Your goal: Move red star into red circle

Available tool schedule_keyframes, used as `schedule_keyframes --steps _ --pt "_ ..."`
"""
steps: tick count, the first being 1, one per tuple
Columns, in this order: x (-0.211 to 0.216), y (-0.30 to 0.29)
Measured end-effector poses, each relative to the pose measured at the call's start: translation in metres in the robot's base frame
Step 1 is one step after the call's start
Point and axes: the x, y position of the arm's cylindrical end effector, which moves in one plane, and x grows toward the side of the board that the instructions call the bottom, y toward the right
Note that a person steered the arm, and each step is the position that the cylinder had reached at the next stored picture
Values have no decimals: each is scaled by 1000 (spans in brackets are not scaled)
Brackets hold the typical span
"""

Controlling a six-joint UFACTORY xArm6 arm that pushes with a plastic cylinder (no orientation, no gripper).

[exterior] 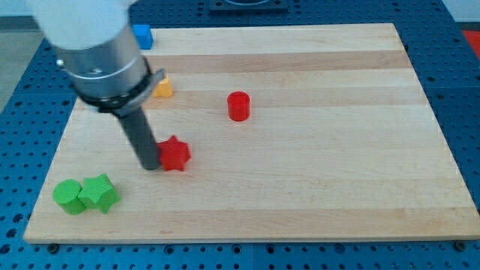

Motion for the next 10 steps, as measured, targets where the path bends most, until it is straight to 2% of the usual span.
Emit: schedule_keyframes --steps 2,3,4,6,7,8,9,10 --pt "-18 64" --pt "26 62" --pt "31 65" --pt "-33 67" --pt "-31 67" --pt "8 67" --pt "15 82" --pt "-9 96"
